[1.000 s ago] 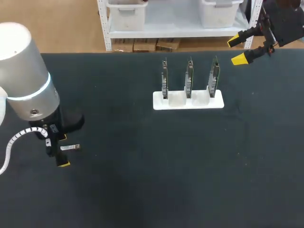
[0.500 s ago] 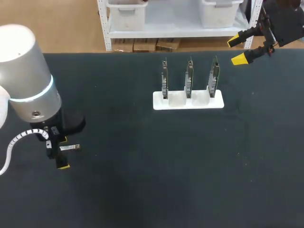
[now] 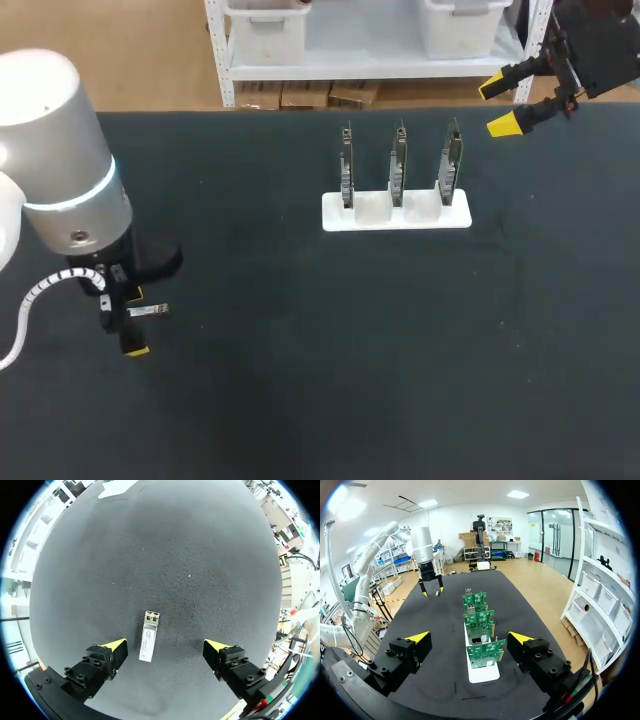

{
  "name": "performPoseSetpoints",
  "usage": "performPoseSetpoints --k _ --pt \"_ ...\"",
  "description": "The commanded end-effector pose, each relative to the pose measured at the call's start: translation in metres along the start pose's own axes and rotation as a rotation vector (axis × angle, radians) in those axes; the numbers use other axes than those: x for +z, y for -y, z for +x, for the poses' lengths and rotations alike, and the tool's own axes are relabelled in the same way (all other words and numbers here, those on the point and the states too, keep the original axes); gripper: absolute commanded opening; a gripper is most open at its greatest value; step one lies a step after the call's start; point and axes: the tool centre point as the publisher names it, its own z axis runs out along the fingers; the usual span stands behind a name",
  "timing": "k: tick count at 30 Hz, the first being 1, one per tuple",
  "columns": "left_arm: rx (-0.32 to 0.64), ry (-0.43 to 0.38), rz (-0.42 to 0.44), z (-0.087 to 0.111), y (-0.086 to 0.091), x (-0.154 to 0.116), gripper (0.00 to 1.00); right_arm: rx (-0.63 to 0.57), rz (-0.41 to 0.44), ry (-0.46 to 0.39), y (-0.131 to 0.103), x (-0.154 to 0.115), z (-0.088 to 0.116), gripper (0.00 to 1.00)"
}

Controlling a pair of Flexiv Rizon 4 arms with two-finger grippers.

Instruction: Pick up the optical module with the left hand, and insert it into the network port with the right hand.

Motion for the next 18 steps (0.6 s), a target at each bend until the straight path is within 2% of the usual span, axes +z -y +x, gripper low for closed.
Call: performPoseSetpoints --k 1,5,6,8,9,12,17,18 --pt "0.003 -0.002 0.014 -0.0009 -0.005 0.002 1.0 -0.001 0.003 0.0 -0.0013 0.0002 0.0001 1.0" --pt "0.005 -0.004 0.015 -0.0002 -0.0053 0.0025 0.98 -0.001 0.003 0.0 -0.0013 0.0002 0.0001 1.0" --pt "0.005 -0.004 0.015 0.0 -0.0052 0.0027 0.87 -0.001 0.003 0.0 -0.0013 0.0002 0.0001 1.0" --pt "0.007 -0.002 0.015 0.0005 -0.0048 0.003 0.43 -0.001 0.003 0.0 -0.0013 0.0002 0.0001 1.0" --pt "0.007 -0.003 0.015 0.0008 -0.0046 0.0031 0.34 -0.001 0.003 0.0 -0.0013 0.0002 0.0001 1.0" --pt "-0.001 -0.002 0.014 0.0017 -0.0047 0.0035 0.23 -0.001 0.003 0.0 -0.0013 0.0002 0.0001 1.0" --pt "-0.005 -0.003 0.013 0.002 -0.0049 0.0033 0.15 -0.001 0.003 0.0 -0.0013 0.0002 0.0001 1.0" --pt "-0.005 -0.003 0.012 0.0021 -0.005 0.0033 0.06 -0.001 0.003 0.0 -0.0013 0.0002 0.0001 1.0"
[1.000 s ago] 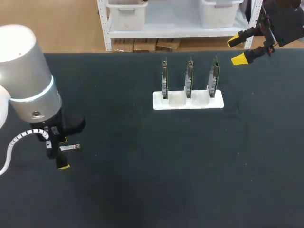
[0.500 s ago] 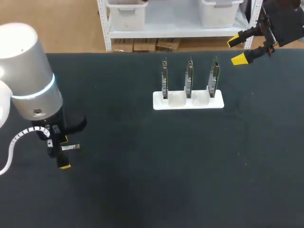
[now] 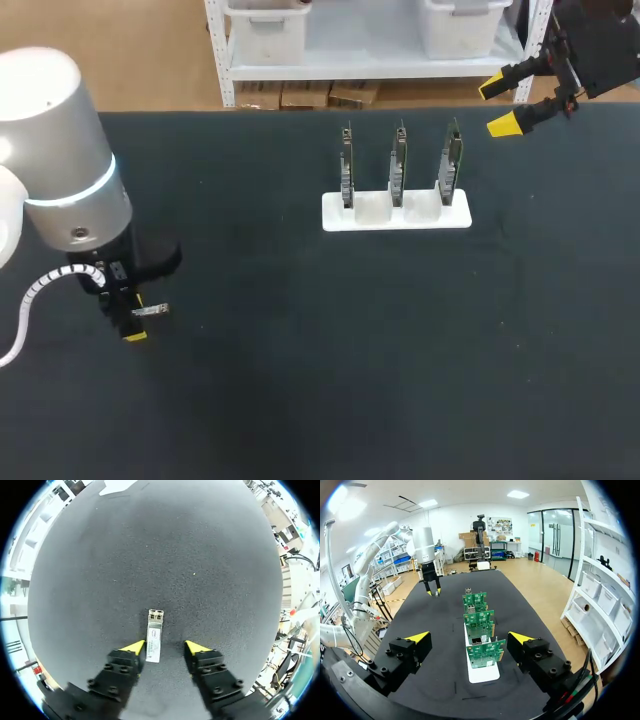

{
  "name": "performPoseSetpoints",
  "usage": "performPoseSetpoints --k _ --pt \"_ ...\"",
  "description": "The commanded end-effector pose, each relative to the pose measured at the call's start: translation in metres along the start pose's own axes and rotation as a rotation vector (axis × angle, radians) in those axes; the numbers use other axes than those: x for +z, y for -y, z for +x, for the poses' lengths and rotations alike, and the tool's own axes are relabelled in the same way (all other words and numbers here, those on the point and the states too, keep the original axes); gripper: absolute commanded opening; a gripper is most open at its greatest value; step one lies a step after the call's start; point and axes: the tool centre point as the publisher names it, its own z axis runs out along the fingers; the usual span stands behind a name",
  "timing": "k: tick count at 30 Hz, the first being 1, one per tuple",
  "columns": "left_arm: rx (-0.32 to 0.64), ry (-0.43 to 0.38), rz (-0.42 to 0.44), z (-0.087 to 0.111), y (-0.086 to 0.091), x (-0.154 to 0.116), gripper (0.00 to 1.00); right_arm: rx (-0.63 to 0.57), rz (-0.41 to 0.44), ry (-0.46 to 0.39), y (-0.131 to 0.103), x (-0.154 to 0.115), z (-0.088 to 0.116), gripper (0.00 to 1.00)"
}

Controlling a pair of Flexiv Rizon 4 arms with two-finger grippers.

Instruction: Pick up the optical module with the left hand, and insert it into the network port with the right hand.

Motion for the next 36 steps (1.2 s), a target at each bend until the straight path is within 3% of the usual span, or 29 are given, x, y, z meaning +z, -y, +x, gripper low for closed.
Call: performPoseSetpoints --k 1,14,20,28,30,36 --pt "-0.001 0.001 0.002 0.001 -0.001 0.001 0.0 -0.001 0.003 0.0 -0.001 0.0 0.0 1.0" --pt "-0.017 0.042 0.01 0.002 -0.003 -0.004 0.0 -0.001 0.003 0.0 -0.001 0.0 0.0 1.0" --pt "-0.044 0.274 0.082 -0.01 -0.014 -0.041 0.0 -0.001 0.003 0.0 -0.001 0.0 0.0 1.0" --pt "0.029 0.703 0.095 -0.044 -0.036 -0.139 0.0 -0.001 0.003 0.0 -0.001 0.0 0.0 1.0" --pt "0.037 0.74 0.066 -0.046 -0.039 -0.156 0.0 -0.001 0.003 0.0 -0.001 0.0 0.0 1.0" --pt "0.037 0.74 0.066 -0.046 -0.039 -0.156 0.0 -0.001 0.003 0.0 -0.001 0.0 0.0 1.0"
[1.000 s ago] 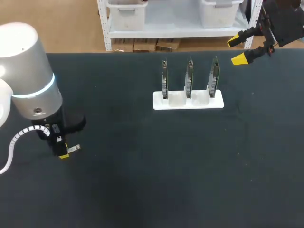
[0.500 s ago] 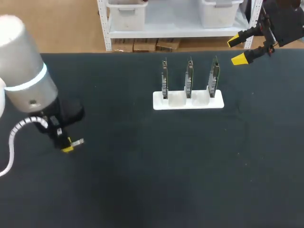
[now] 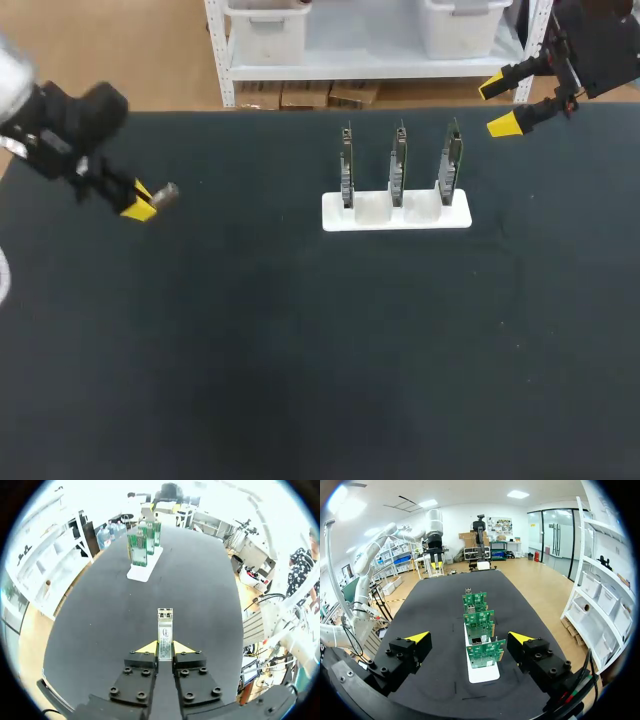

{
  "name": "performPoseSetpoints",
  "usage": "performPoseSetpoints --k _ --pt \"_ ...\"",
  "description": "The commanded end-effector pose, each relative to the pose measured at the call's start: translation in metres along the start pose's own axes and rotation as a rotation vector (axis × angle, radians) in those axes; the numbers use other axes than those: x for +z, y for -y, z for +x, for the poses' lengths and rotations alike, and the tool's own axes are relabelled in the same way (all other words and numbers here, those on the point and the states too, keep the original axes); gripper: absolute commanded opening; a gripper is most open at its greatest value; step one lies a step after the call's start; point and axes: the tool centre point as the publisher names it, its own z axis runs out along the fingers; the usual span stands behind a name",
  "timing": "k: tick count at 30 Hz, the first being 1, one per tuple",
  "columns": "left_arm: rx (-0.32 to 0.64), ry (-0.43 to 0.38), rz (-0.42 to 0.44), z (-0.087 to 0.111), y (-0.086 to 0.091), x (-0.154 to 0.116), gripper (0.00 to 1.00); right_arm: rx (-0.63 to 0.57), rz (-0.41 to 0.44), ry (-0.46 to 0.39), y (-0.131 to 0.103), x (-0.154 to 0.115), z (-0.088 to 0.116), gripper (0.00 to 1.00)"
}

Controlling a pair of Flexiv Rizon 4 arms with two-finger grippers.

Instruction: Pick up the optical module with the left hand, and insert it into the network port with the right hand.

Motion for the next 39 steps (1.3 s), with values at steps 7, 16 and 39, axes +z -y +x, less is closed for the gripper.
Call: performPoseSetpoints --k 7,16,39 --pt "0.018 0.197 -0.017 0.009 0.008 -0.005 0.0 -0.001 0.003 0.0 -0.001 0.0 0.0 1.0" --pt "0.023 0.429 0.105 -0.041 -0.001 0.011 0.0 -0.001 0.003 0.0 -0.001 0.0 0.0 1.0" --pt "0.283 0.65 0.225 -0.172 0.011 0.003 0.0 -0.001 0.003 0.0 -0.001 0.0 0.0 1.0"
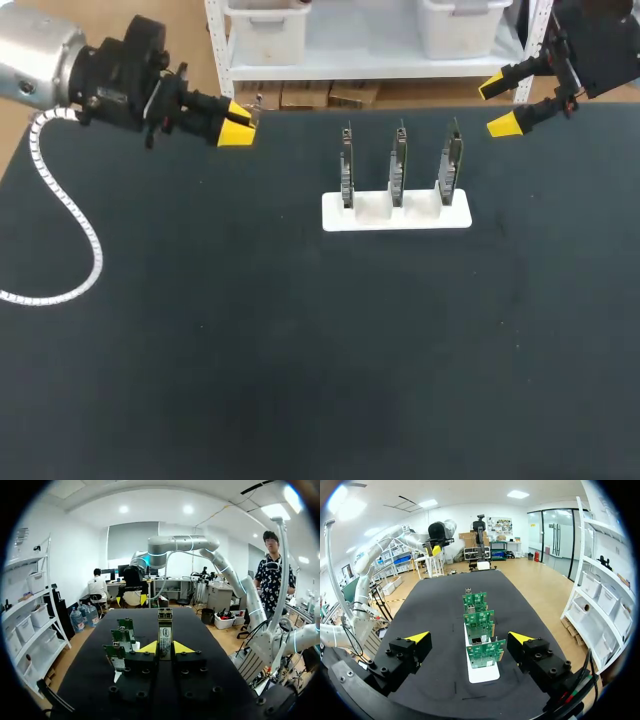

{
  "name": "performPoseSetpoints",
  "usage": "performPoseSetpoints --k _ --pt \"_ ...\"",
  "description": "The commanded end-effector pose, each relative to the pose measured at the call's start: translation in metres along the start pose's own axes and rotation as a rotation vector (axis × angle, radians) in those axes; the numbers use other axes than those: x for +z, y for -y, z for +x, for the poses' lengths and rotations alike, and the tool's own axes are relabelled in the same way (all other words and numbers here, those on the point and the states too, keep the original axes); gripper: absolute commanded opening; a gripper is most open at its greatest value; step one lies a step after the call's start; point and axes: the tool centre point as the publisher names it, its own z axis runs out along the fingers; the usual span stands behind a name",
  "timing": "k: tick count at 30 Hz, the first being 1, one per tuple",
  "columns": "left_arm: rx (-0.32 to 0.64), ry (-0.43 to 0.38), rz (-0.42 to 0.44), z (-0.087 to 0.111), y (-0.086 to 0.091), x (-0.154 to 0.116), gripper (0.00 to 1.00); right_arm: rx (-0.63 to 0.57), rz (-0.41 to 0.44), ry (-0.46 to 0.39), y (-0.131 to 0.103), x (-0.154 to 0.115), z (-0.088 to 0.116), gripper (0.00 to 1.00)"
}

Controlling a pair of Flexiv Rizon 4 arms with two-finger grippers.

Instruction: Pick up the optical module with the left hand, and insert it into the network port with the right hand.

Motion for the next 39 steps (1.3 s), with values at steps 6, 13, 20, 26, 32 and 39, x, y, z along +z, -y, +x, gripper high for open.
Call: performPoseSetpoints --k 6,13,20,26,32,39 --pt "0.017 0.007 -0.025 -0.005 -0.005 0.008 0.0 -0.001 0.003 0.0 -0.001 0.0 0.0 1.0" --pt "0.161 0.029 -0.107 -0.054 -0.039 0.058 0.0 -0.001 0.003 0.0 -0.001 0.0 0.0 1.0" --pt "0.183 0.117 -0.136 -0.083 -0.061 0.092 0.0 -0.001 0.003 0.0 -0.001 0.0 0.0 1.0" --pt "0.157 0.106 -0.177 -0.087 -0.07 0.108 0.0 -0.001 0.003 0.0 -0.001 0.0 0.0 1.0" --pt "0.143 0.094 -0.169 -0.085 -0.074 0.124 0.0 -0.001 0.003 0.0 -0.001 0.0 0.0 1.0" --pt "0.138 0.097 -0.146 -0.081 -0.071 0.121 0.0 -0.001 0.003 0.0 -0.001 0.0 0.0 1.0"
